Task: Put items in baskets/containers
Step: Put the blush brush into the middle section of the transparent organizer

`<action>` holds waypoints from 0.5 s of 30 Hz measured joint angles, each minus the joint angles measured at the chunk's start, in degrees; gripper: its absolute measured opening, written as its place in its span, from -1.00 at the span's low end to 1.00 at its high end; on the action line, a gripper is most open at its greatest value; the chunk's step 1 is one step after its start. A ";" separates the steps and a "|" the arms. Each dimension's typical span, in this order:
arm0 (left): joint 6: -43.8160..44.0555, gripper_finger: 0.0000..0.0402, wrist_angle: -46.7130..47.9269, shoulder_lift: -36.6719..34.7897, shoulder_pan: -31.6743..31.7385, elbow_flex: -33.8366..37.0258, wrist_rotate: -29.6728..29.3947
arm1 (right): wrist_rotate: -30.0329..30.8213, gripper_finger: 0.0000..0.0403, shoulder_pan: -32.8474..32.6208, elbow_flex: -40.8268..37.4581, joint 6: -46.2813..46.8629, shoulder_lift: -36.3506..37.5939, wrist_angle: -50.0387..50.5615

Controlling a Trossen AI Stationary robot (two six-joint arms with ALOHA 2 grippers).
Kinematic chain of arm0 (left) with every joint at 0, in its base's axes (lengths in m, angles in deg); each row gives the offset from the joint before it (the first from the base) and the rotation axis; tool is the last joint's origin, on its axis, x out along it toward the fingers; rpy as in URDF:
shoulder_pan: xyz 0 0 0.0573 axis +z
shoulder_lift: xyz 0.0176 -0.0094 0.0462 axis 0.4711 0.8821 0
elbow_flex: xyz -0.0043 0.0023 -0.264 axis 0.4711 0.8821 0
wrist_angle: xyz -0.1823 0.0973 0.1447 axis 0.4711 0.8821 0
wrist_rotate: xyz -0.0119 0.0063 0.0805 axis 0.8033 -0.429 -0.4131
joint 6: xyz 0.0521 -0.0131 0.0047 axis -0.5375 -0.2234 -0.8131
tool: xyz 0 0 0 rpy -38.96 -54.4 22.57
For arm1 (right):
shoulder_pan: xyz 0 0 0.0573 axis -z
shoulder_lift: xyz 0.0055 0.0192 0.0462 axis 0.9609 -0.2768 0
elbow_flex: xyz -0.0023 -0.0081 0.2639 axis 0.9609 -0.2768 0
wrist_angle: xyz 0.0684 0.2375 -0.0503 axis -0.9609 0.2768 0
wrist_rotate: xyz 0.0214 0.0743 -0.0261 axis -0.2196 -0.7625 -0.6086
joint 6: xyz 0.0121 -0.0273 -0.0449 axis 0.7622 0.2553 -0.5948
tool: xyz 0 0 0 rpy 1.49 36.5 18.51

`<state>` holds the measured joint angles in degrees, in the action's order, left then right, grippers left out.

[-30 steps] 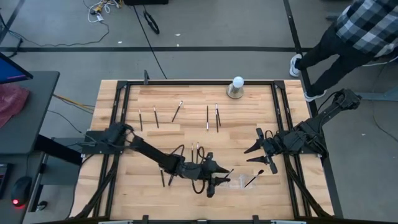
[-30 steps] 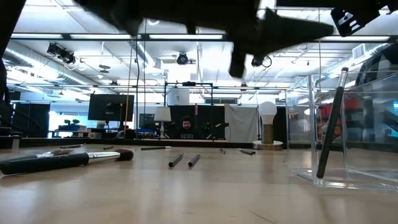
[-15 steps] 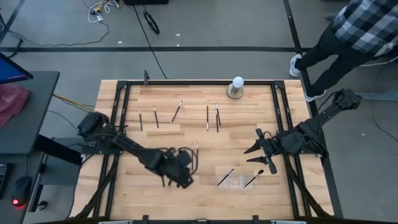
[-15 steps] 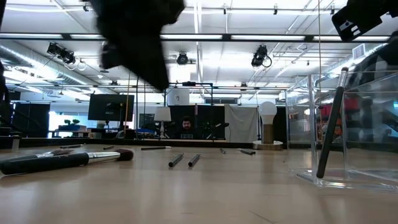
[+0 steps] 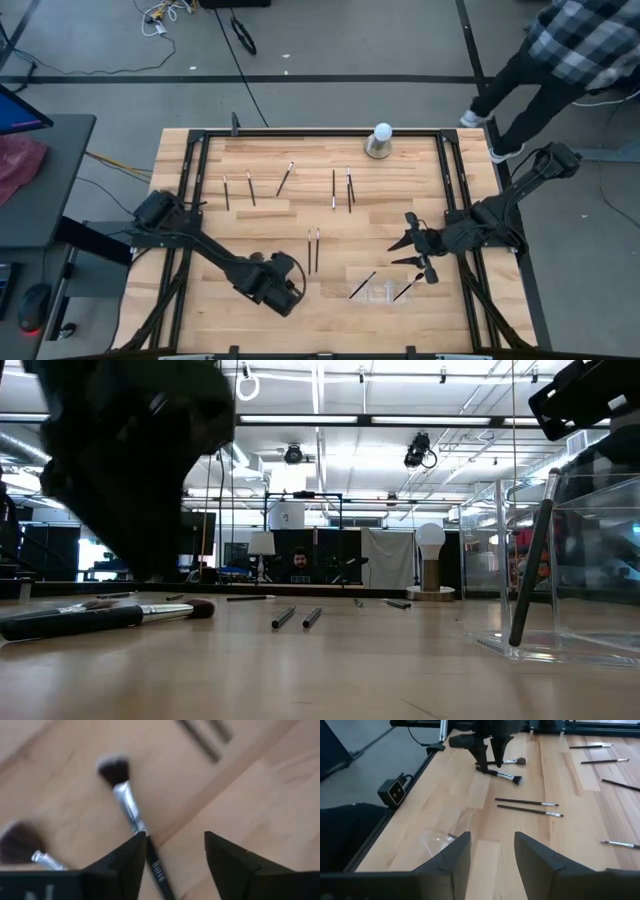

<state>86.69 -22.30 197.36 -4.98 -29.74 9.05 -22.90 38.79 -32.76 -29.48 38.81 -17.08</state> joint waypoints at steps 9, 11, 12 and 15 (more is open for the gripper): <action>2.56 0.00 2.07 5.17 0.03 -0.31 5.15 | 0.01 -0.23 0.01 0.00 -0.26 -0.48 -0.34; 2.52 -0.14 2.29 5.43 -0.21 -0.30 4.94 | 0.01 -0.23 0.00 0.00 -0.26 -0.46 -0.37; 2.53 -0.22 2.33 5.46 -0.26 -0.28 4.47 | 0.01 -0.23 0.01 0.00 -0.26 -0.46 -0.34; 2.43 -0.50 2.28 5.54 -0.39 -0.19 1.37 | 0.01 -0.23 0.02 0.00 -0.37 -0.46 -0.32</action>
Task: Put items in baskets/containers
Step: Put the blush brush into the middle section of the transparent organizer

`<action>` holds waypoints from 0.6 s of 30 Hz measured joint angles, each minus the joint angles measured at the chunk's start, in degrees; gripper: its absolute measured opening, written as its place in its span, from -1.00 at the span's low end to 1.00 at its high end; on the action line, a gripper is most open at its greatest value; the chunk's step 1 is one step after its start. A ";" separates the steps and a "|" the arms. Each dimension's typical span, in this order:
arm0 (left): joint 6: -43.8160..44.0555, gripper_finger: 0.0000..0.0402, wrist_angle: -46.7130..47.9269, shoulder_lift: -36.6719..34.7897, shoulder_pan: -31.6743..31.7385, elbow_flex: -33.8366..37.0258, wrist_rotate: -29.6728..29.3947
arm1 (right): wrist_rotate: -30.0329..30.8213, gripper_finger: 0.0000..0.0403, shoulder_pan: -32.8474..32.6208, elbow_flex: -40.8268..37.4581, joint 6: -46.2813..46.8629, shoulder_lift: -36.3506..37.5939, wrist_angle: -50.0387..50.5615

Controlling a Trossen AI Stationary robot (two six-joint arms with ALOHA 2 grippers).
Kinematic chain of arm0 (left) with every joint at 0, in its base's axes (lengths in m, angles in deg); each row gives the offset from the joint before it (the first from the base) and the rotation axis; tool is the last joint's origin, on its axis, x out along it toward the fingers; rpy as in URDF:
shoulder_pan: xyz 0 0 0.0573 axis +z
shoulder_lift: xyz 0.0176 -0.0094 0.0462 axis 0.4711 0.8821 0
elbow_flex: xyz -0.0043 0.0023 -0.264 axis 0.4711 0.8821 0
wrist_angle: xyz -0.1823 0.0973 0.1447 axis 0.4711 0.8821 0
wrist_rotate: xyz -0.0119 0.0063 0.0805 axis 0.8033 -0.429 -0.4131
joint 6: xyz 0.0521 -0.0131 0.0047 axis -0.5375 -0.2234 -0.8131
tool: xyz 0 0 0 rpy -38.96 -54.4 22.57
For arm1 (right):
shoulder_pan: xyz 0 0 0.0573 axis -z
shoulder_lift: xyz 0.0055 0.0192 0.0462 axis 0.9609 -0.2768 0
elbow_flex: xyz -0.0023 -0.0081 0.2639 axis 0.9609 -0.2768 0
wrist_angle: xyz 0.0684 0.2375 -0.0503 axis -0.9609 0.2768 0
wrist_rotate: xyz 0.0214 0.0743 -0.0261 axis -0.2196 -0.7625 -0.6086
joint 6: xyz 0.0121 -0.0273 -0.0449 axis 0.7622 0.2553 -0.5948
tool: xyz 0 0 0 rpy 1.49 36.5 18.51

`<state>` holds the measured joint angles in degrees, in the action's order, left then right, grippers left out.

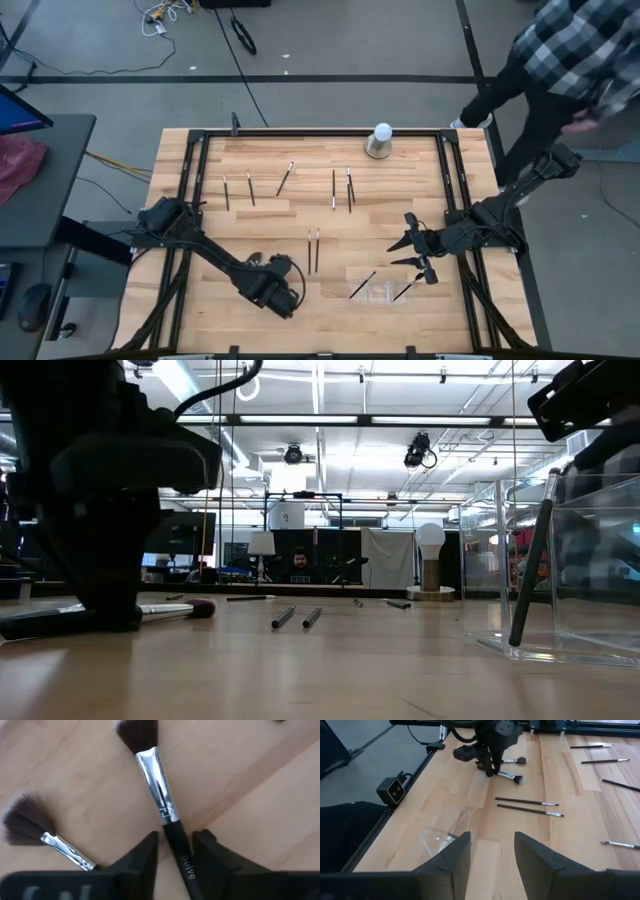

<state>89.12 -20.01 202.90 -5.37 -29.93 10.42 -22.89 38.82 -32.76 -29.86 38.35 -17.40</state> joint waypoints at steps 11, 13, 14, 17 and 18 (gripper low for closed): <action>-4.31 -0.80 -5.10 0.64 0.46 0.30 -15.26 | 0.02 -0.23 -0.02 -1.76 -0.04 0.04 -0.49; -6.05 -0.79 -8.24 0.64 0.91 0.30 -18.63 | 0.01 -0.23 -0.01 -4.26 -0.49 0.00 -3.21; -7.61 -0.80 -9.78 0.64 1.15 0.30 -20.18 | 0.00 -0.23 -0.02 -5.57 -0.67 0.00 -5.00; -13.05 -0.80 -15.59 0.64 2.15 0.30 -24.52 | 0.00 -0.23 0.04 -9.40 -0.69 0.00 -11.05; -14.97 -0.80 -17.53 0.64 2.64 0.30 -25.74 | 0.00 -0.23 0.04 -10.41 -0.69 0.00 -12.93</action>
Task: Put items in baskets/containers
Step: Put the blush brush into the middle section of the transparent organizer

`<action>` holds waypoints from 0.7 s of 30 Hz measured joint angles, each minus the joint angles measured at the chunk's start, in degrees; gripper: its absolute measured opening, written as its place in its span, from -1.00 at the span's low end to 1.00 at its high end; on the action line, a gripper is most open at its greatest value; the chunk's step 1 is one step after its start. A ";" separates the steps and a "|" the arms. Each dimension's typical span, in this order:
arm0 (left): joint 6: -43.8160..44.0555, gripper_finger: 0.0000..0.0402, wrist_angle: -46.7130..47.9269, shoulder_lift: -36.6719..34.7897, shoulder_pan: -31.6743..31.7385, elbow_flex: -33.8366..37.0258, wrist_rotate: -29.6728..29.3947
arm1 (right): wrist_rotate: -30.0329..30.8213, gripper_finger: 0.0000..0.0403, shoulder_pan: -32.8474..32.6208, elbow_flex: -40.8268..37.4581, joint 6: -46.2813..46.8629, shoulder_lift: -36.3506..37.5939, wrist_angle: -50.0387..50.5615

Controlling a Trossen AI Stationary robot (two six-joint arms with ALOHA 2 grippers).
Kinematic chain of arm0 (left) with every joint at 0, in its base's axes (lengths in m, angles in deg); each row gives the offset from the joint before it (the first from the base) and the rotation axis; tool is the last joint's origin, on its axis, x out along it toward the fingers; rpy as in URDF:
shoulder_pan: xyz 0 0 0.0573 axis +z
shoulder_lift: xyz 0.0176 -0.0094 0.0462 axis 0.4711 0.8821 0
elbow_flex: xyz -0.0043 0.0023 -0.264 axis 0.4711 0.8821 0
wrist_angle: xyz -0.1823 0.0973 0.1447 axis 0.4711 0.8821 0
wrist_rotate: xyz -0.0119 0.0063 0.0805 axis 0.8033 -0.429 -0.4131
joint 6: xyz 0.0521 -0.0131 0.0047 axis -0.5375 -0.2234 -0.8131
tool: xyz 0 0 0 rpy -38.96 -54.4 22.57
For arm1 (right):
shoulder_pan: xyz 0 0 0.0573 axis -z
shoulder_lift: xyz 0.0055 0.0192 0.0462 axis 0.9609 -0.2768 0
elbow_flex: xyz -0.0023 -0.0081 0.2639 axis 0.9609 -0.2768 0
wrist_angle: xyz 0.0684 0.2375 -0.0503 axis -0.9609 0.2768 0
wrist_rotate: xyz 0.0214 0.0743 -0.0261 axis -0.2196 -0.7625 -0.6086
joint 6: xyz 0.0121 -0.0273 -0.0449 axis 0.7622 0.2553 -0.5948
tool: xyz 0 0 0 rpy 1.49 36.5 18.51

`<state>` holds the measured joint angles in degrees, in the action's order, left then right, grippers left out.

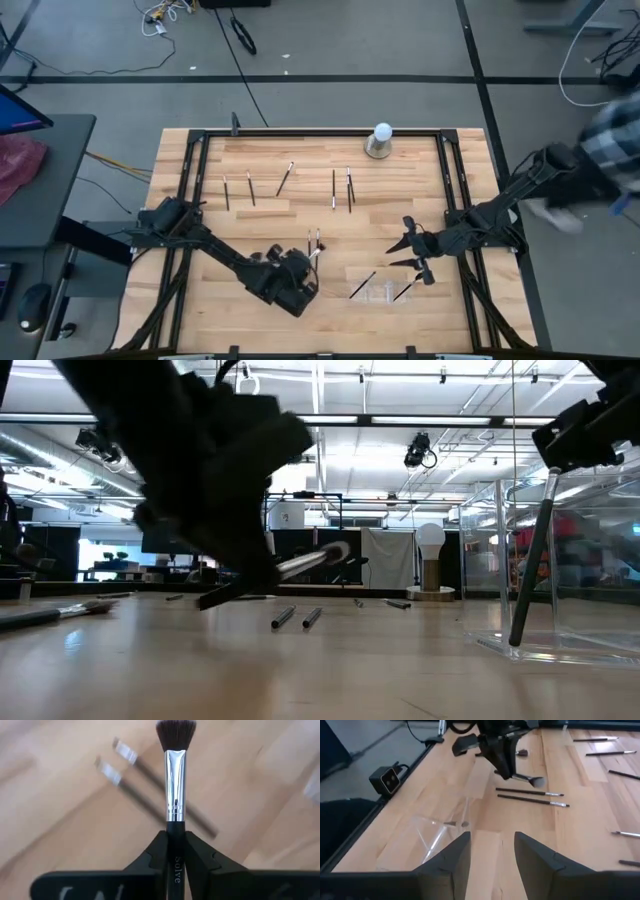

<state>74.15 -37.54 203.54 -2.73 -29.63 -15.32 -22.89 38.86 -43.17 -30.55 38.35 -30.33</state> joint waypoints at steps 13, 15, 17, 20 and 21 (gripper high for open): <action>-38.53 -0.79 -37.46 -0.16 8.55 0.00 -5.57 | 4.04 -0.23 2.11 -2.22 1.57 0.07 -6.02; -44.03 -0.78 -42.99 -0.22 9.77 -0.02 -4.02 | 4.95 -0.23 3.32 -2.10 3.79 0.75 -5.55; -48.56 -0.78 -48.06 -0.24 10.73 -0.02 -1.68 | 4.85 -0.23 4.62 -1.35 4.81 1.78 -4.97; -53.71 -0.79 -54.90 -0.24 11.79 -0.07 2.70 | 4.76 -0.23 6.42 0.18 6.28 3.47 -2.75; -54.84 -0.79 -56.76 -0.24 12.04 -0.07 3.66 | 4.73 -0.23 6.91 0.56 6.34 3.81 -2.20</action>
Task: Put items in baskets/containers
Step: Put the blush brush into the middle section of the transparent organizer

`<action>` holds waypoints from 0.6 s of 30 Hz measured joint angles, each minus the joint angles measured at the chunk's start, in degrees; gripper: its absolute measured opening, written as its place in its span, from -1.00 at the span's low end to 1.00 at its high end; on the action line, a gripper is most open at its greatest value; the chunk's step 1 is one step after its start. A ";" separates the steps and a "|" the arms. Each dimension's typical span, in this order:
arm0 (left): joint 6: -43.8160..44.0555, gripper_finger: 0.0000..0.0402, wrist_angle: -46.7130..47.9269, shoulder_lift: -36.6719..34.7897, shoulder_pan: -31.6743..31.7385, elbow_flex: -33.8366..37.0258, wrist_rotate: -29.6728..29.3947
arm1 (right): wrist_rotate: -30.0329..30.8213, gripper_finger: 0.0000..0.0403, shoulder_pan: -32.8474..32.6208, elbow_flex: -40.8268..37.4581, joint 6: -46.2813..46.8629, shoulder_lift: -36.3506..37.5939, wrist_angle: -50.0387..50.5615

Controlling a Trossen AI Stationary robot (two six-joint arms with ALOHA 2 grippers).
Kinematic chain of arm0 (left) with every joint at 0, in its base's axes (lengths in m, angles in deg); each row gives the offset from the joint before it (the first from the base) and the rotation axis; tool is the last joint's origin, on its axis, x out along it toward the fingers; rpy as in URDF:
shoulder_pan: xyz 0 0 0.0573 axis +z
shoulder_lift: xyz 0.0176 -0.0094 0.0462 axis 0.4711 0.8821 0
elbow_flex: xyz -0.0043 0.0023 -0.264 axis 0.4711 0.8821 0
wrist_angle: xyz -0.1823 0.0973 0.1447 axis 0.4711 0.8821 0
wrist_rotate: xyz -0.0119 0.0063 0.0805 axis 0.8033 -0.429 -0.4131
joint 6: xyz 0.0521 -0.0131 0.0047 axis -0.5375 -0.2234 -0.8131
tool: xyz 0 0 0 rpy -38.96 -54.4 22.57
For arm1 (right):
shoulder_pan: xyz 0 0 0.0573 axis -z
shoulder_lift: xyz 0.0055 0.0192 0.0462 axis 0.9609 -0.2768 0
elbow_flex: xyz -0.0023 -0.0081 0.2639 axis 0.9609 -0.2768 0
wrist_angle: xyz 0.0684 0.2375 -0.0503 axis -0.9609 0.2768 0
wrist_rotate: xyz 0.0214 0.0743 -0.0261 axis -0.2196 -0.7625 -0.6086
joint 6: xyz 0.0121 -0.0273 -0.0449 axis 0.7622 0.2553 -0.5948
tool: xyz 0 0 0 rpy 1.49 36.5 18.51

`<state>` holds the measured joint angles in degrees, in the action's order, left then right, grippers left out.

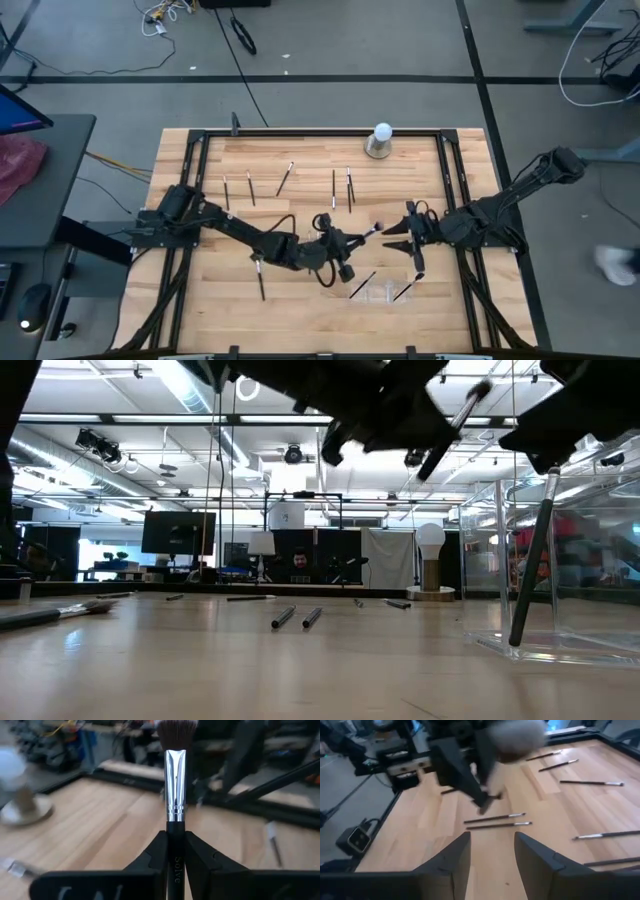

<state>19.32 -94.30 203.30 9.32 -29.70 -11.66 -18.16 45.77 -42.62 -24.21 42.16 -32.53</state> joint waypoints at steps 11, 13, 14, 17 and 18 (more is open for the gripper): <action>-3.67 -0.78 -4.53 -0.02 0.37 -0.01 1.51 | 0.18 -0.23 1.02 0.65 -6.45 -6.17 -14.87; -3.67 -0.77 -4.54 -0.02 0.28 -0.02 1.43 | 0.26 -0.23 1.02 0.65 -8.34 -7.86 -18.63; -3.67 -0.77 -4.58 -0.02 0.24 -0.02 1.43 | 0.30 -0.23 1.02 0.65 -9.26 -8.51 -19.90; -3.67 -0.77 -4.57 -0.02 0.16 -0.02 1.45 | 0.28 -0.23 1.02 0.65 -10.59 -9.61 -22.21; -3.67 -0.77 -4.59 -0.04 0.16 -0.02 1.45 | 0.28 -0.24 1.02 0.65 -10.63 -9.72 -22.51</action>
<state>15.65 -98.90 203.26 9.47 -29.72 -10.21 -17.89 46.79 -41.96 -34.84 32.44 -55.04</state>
